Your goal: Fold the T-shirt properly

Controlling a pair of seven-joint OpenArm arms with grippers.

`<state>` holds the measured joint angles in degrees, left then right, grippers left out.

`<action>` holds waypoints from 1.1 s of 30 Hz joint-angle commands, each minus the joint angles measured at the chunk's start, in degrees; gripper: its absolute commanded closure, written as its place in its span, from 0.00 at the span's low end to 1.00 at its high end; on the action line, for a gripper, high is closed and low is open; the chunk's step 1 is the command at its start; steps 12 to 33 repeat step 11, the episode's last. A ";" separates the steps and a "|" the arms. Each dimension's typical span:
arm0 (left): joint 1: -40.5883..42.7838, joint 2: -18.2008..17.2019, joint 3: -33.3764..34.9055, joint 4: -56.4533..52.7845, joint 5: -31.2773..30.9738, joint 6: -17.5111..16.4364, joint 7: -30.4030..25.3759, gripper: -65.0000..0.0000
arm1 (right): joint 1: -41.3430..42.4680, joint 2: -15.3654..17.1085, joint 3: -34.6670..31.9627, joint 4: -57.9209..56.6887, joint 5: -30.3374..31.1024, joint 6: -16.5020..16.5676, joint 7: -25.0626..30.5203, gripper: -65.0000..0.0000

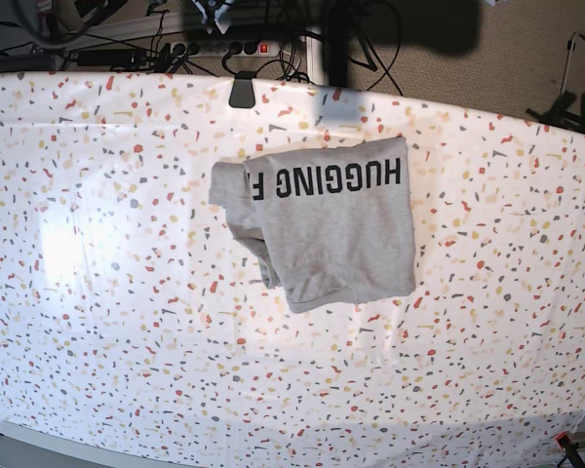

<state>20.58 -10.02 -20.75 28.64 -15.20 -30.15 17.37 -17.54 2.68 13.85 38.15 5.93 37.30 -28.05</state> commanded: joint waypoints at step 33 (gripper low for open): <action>-8.52 7.85 -0.11 -6.97 8.37 5.42 -0.74 1.00 | 5.05 0.17 0.02 -6.67 -1.05 -2.23 0.85 1.00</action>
